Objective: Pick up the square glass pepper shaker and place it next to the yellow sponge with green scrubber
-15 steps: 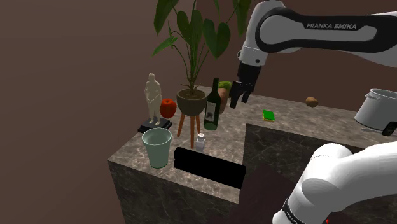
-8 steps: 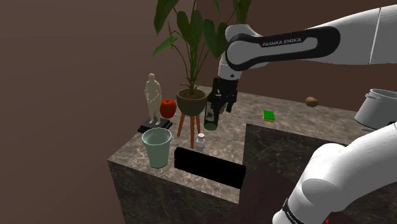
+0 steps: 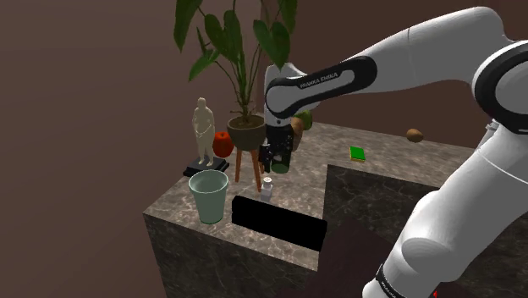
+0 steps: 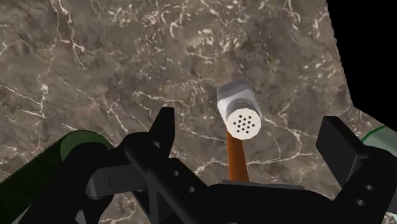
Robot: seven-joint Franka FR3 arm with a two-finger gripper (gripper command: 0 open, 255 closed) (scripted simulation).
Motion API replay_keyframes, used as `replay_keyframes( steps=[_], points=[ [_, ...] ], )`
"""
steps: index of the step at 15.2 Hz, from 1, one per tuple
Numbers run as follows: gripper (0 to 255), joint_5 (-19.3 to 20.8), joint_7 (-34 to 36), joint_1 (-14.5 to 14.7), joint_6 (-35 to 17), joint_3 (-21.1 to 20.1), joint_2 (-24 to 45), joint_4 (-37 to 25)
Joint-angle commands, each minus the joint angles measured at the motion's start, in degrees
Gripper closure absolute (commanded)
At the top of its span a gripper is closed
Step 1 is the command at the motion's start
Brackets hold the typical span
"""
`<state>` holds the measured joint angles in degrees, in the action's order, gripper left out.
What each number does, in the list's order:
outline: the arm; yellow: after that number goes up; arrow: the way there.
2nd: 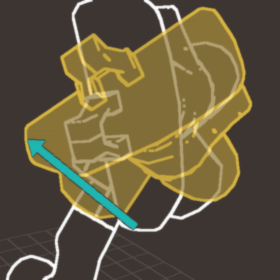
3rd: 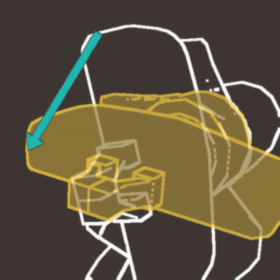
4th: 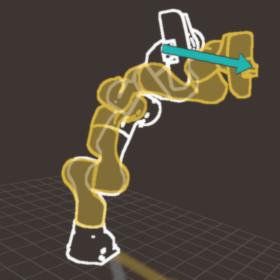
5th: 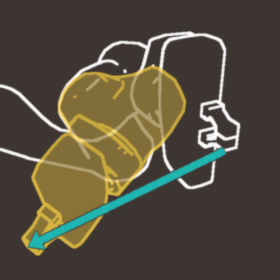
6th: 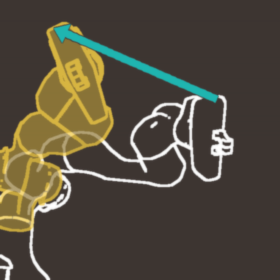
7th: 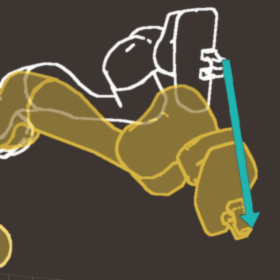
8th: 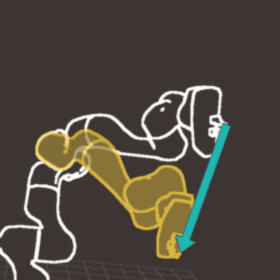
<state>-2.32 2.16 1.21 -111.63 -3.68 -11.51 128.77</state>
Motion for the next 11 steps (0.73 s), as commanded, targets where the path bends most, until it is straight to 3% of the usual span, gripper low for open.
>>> replay_keyframes(
  steps=[1,3,11],
  points=[
    [0,0.5,1.1,0.2,-1.3,-0.6,5.1,-2.4],
    [0,1.0,1.9,0.4,-2.2,-0.8,8.9,-4.1],
    [0,1.0,2.0,0.5,-8.1,-0.9,10.8,0.0]
  ],
)
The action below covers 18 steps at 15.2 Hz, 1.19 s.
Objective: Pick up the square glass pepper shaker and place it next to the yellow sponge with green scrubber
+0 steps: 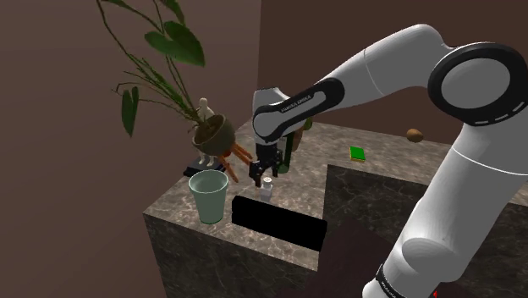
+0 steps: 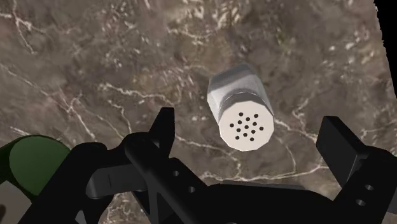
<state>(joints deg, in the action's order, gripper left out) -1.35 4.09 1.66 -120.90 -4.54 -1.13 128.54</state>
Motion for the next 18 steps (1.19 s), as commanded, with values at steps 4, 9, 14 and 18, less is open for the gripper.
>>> replay_keyframes(
  steps=[4,9,14,18],
  points=[
    [0,0.0,0.1,0.0,1.1,0.0,0.4,0.2],
    [255,0.0,0.1,0.0,1.1,0.0,0.3,0.3],
    [255,0.0,0.0,0.0,1.0,0.0,0.3,0.4],
    [255,0.0,0.1,0.0,1.9,0.0,0.0,-0.2]
  ],
)
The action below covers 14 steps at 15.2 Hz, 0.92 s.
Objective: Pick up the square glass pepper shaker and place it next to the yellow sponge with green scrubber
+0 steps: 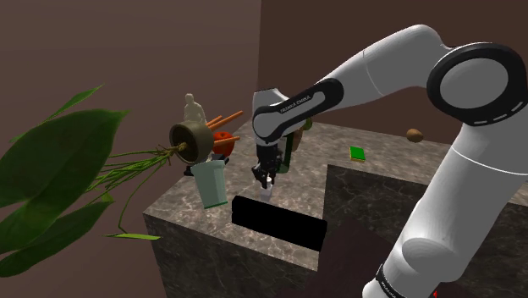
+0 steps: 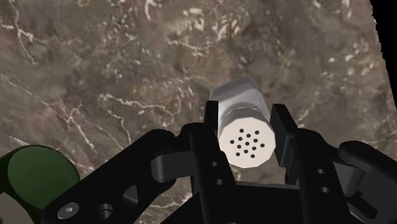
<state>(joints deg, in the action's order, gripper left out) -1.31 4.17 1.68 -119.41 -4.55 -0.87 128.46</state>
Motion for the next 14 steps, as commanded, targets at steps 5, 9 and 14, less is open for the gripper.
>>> replay_keyframes(
  steps=[5,9,14],
  points=[
    [255,-0.1,-0.1,0.0,4.2,0.0,-2.2,-2.1],
    [255,-0.2,-0.1,0.0,7.3,0.1,-3.4,-3.9],
    [255,-0.2,-0.1,-0.1,11.1,0.1,-4.7,-6.4]
  ],
)
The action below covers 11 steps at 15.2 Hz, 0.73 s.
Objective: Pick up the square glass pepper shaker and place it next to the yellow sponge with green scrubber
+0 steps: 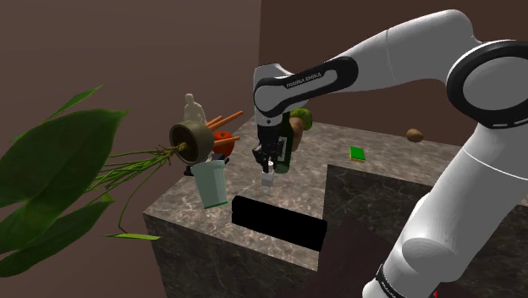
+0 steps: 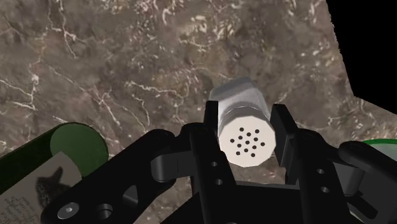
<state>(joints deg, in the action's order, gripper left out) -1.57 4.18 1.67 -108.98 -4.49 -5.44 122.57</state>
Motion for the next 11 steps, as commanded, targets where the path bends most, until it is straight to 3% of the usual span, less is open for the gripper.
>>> replay_keyframes(
  steps=[1,11],
  points=[
    [255,0.0,-0.1,-0.1,1.5,0.1,-0.4,-1.0],
    [255,0.0,-0.1,-0.1,9.1,0.2,-2.0,-7.1]
  ],
)
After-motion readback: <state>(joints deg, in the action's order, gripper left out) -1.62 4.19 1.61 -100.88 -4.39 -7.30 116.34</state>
